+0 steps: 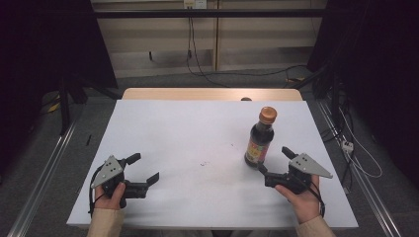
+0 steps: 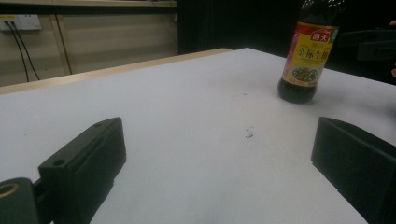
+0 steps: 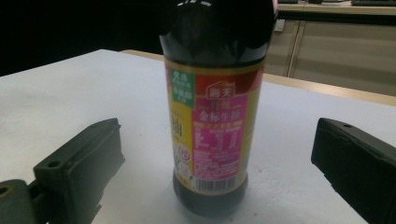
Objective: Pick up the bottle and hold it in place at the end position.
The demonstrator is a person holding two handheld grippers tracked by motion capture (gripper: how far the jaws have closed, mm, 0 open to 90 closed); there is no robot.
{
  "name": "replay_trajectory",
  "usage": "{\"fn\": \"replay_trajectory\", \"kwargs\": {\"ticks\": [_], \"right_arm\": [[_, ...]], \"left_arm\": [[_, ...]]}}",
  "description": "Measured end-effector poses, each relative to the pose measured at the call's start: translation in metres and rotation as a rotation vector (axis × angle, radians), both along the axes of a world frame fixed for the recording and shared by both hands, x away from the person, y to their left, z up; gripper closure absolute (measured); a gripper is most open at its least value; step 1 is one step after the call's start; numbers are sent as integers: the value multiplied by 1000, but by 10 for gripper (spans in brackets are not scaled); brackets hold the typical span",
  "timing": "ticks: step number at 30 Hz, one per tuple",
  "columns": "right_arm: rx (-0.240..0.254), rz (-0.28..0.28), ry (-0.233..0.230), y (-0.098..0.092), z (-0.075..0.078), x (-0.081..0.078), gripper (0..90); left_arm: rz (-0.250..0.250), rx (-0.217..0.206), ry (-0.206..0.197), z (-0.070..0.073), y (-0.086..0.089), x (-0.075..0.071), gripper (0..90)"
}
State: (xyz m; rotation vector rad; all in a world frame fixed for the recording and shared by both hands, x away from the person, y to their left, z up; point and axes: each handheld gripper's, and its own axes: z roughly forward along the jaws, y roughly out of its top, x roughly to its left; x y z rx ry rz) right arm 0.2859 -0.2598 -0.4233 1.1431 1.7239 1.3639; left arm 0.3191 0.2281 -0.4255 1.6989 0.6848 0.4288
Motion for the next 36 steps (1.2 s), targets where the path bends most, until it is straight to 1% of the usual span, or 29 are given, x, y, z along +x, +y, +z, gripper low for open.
{"fn": "replay_trajectory", "kwargs": {"ticks": [3,9,10,11,13,16,18,22,25,27,31,36], "right_arm": [[14,-9,8,-2,3,4,13],[17,-8,16,-2,5,7,19],[15,-3,24,-2,6,8,25],[10,-2,26,-2,6,9,25],[19,-2,31,-1,7,11,25],[16,-3,33,1,9,15,27],[12,1,26,2,11,17,30],[7,10,33,5,12,21,48],[5,5,32,7,14,23,52],[2,13,33,8,15,26,60],[16,14,33,9,18,31,69],[14,20,37,12,20,36,80]], "left_arm": [[-1,-5,0,0,0,0,29],[0,-14,-15,1,-1,-1,29],[0,-16,-21,1,-1,-1,29],[1,-19,-17,1,0,-1,29],[2,-20,-15,1,0,-1,29],[5,-28,-17,1,0,-1,29],[0,-26,-17,1,0,-1,29],[2,-26,-17,1,1,-2,29],[0,-29,-18,1,0,-2,28],[-3,-22,-18,1,-1,-2,29],[-5,-22,-22,1,-1,-2,29],[-5,-21,-20,1,0,-2,29]]}}
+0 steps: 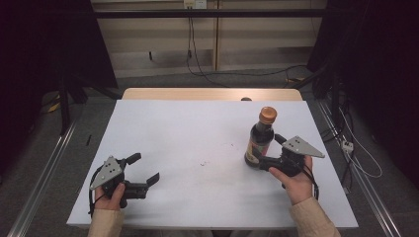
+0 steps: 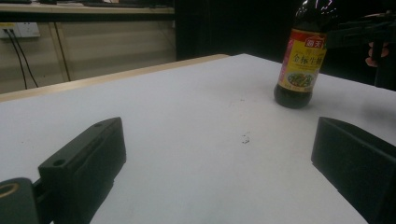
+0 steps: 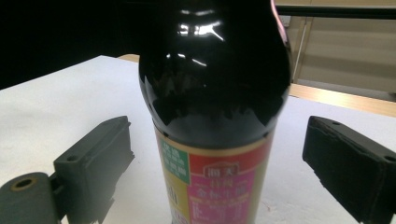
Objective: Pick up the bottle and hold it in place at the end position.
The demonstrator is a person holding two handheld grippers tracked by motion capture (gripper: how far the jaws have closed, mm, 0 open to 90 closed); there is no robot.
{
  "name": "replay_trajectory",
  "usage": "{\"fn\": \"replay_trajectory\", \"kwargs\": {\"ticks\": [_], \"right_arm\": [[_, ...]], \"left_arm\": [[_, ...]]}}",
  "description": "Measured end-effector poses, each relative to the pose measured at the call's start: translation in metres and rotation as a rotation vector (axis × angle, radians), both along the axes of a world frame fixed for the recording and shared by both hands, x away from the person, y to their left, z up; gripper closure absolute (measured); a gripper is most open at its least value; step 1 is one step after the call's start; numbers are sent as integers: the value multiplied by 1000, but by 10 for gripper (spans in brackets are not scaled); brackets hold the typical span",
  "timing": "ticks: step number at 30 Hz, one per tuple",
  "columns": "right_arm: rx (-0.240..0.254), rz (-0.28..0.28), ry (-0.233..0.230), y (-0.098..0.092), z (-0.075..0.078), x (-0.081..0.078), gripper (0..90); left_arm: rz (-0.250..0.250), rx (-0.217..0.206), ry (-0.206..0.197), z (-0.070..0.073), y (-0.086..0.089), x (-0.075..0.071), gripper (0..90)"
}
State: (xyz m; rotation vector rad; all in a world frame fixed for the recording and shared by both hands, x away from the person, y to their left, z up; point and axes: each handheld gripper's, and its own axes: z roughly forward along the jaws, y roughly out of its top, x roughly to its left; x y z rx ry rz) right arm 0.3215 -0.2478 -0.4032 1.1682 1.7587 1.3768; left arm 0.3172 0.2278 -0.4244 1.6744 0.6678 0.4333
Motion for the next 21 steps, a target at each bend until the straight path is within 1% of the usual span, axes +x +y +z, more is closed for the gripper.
{"fn": "replay_trajectory", "kwargs": {"ticks": [4,6,10,13,16,19,21], "right_arm": [[3,9,14,3,-1,4,91],[-2,1,6,5,-1,6,104],[-1,-15,13,6,0,10,112],[1,-19,12,8,2,13,135],[3,-22,18,10,2,16,154],[-1,-11,19,12,2,19,185],[-4,-11,7,14,2,20,211]], "left_arm": [[-3,0,4,0,-1,0,29],[-9,13,0,0,-1,0,29],[-7,9,6,-1,-1,0,29],[-6,1,5,-1,0,1,28],[-8,5,4,-1,0,1,29],[-10,4,5,-1,-1,1,29],[-9,3,9,-1,-1,1,29]]}}
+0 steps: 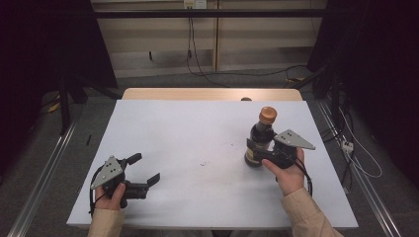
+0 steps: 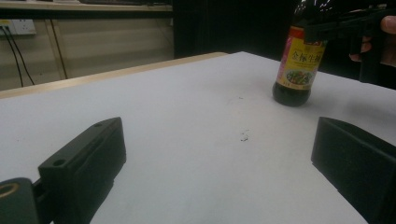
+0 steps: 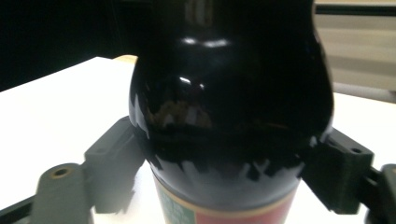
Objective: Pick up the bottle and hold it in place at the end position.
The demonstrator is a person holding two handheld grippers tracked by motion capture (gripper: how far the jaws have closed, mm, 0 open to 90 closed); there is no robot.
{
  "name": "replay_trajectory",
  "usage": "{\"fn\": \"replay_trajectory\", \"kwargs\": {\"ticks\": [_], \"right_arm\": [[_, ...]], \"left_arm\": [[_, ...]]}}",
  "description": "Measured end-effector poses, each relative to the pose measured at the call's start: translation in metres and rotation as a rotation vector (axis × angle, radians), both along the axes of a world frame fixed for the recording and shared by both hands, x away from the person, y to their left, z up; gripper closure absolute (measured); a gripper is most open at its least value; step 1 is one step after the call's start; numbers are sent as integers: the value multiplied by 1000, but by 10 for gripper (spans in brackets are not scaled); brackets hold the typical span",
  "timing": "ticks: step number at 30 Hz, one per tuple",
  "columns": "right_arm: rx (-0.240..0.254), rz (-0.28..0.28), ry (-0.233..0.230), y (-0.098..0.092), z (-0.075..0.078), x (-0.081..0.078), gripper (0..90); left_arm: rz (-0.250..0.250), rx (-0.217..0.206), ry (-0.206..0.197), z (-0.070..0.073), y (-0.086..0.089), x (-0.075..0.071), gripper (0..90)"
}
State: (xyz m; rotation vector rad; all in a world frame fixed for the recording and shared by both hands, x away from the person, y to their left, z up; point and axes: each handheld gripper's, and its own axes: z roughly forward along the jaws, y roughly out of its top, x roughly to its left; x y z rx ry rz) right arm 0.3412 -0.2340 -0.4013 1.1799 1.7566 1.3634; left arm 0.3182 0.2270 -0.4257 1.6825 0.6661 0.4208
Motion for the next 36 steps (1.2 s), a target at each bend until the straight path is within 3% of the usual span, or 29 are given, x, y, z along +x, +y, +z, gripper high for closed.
{"fn": "replay_trajectory", "kwargs": {"ticks": [7,26,36], "right_arm": [[6,2,-4,-1,0,1,268],[-26,29,0,-3,2,2,291],[-31,41,-18,-2,1,3,291]], "left_arm": [[8,-3,5,0,1,0,29],[-1,13,9,-1,1,1,29],[4,-1,17,-1,2,1,28]]}}
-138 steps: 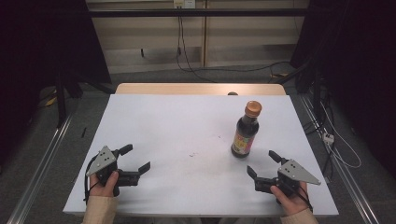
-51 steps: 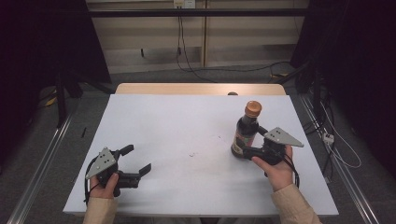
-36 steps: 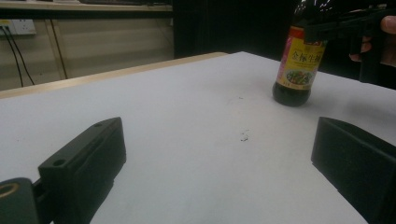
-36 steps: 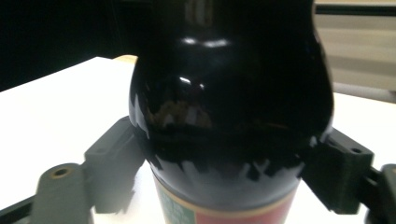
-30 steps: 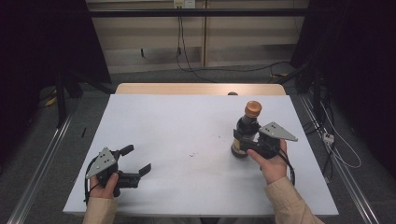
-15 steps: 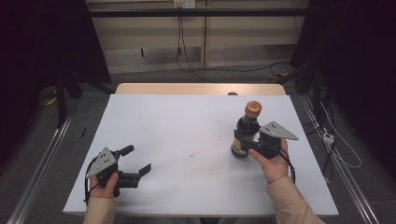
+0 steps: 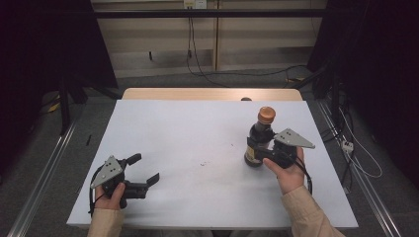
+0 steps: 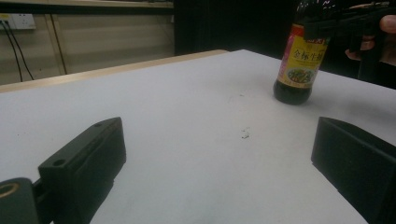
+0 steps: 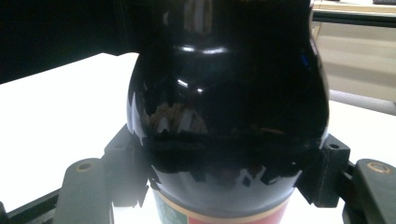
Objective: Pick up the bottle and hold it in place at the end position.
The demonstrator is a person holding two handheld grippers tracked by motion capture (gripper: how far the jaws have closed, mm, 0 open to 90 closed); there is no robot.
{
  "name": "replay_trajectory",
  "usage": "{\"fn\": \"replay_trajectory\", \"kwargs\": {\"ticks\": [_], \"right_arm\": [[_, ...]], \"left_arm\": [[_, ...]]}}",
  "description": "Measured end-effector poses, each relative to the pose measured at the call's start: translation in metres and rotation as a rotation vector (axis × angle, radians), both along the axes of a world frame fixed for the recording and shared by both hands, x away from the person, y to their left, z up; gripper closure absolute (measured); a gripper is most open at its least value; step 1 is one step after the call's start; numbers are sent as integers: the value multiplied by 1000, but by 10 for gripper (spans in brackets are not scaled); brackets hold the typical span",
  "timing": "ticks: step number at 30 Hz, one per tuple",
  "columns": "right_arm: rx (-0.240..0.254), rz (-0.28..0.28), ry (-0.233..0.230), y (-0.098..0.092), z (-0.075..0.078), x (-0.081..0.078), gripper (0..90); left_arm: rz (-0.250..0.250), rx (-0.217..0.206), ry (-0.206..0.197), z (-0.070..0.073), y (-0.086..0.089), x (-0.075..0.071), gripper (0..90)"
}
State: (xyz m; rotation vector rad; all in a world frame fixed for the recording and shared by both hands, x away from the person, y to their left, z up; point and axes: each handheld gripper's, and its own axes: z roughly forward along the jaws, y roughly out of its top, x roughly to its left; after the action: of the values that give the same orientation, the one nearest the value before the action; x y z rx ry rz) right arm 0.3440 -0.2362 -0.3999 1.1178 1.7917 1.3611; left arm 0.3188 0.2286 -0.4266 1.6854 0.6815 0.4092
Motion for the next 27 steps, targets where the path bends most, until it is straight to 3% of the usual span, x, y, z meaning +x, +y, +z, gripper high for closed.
{"fn": "replay_trajectory", "kwargs": {"ticks": [11,27], "right_arm": [[17,33,-13,1,0,1,290],[20,95,-41,21,12,6,289]], "left_arm": [[-2,-1,-2,0,-1,0,29],[-1,1,-6,0,-1,0,29]]}}
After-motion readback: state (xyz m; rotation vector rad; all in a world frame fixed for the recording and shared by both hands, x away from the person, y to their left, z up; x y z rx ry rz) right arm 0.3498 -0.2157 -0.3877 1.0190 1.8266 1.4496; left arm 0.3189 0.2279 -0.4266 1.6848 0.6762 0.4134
